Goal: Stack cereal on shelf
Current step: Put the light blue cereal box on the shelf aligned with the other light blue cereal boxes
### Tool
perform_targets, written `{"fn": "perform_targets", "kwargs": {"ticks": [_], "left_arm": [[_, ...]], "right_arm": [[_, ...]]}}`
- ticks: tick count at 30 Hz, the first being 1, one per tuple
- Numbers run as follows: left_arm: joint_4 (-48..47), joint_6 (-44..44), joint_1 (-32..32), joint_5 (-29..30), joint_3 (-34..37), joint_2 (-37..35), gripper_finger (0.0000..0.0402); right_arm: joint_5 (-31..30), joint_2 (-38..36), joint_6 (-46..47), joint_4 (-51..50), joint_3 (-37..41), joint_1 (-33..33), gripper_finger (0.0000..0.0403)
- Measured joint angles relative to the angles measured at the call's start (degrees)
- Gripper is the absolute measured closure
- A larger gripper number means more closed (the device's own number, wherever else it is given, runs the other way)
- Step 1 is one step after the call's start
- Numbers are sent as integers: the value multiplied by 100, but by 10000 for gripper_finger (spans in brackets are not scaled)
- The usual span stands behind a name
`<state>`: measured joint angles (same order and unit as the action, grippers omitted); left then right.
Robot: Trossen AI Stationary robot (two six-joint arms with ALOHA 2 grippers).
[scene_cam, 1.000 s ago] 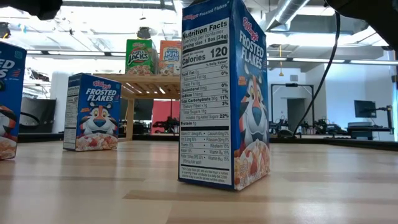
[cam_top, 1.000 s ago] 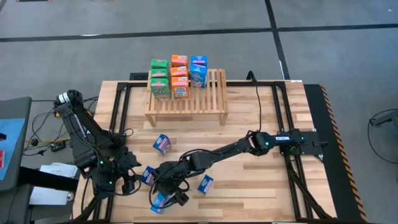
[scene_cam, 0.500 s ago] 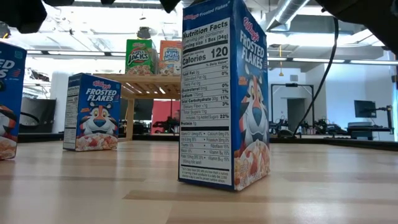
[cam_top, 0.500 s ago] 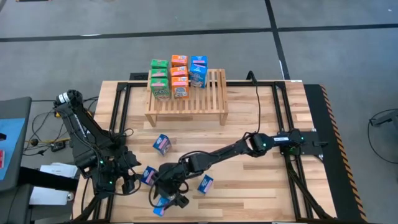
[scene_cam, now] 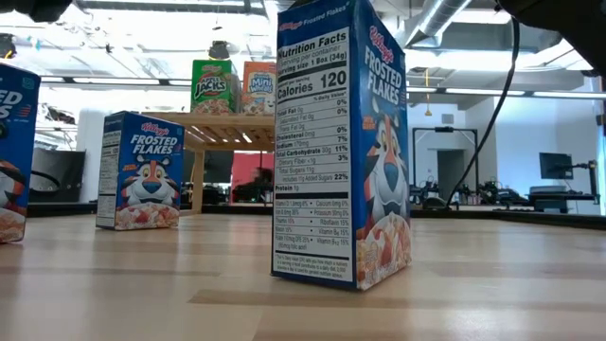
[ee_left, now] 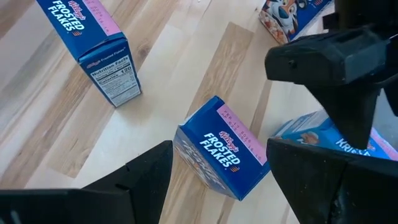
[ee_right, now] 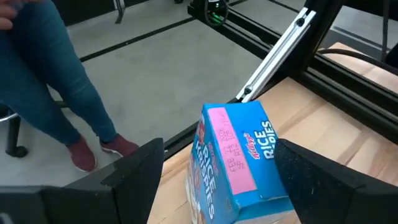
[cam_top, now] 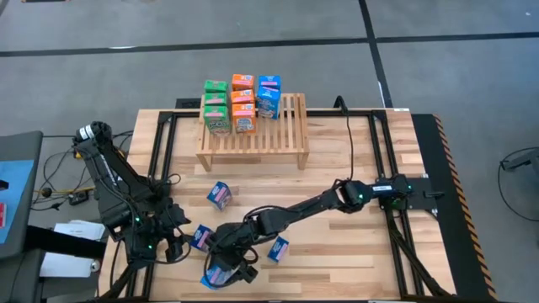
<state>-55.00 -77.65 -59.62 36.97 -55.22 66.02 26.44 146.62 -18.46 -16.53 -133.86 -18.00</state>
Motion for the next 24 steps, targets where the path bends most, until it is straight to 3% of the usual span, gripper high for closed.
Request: {"fn": "perform_targets", "kwargs": {"ticks": [24], "left_arm": [[-4,-48,-2,91,0,0,152]], "right_arm": [[-21,55,60,283,9,18,74]]}}
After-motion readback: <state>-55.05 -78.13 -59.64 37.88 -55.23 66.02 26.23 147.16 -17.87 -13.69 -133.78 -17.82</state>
